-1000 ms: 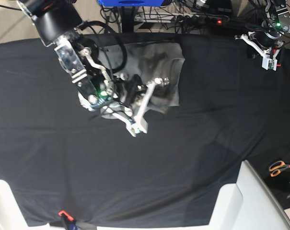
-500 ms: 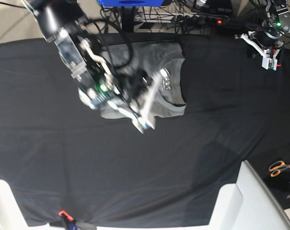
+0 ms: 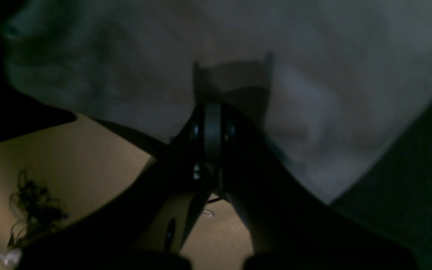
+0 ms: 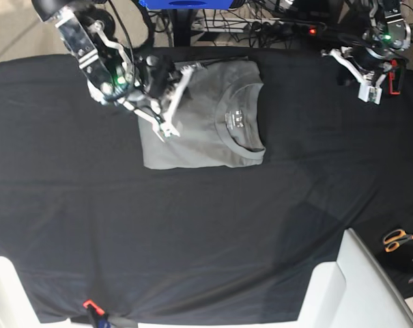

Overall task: Fold the T-shirt properly
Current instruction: 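Open the right gripper and withdraw it from the grey shirt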

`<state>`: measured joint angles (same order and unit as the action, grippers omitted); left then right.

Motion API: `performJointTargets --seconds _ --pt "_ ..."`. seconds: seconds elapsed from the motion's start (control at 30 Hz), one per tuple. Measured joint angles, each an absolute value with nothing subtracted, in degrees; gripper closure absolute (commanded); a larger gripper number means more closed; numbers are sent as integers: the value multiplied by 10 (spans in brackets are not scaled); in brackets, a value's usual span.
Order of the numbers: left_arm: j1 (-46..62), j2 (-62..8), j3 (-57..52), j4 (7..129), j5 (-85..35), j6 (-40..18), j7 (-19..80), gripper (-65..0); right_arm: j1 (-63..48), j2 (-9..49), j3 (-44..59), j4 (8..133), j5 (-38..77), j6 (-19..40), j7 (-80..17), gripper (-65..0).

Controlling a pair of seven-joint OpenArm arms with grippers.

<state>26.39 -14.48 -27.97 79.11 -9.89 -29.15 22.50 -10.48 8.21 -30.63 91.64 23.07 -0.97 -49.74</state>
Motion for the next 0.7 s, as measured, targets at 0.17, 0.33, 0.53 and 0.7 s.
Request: performJointTargets --seconds 0.17,0.33,0.53,0.7 --pt "263 -149 -266 791 -99 -288 225 0 -152 82 -307 926 228 -14 -508 -2" --pt "262 -147 -266 791 -98 -288 227 0 -157 80 -307 1047 232 -12 -568 -2" --pt "263 -149 -266 791 -98 -288 227 0 -103 77 -248 1069 230 -29 -607 -2" --pt "263 -148 -266 790 -99 -288 226 0 -48 78 -202 947 230 -30 -550 -2"
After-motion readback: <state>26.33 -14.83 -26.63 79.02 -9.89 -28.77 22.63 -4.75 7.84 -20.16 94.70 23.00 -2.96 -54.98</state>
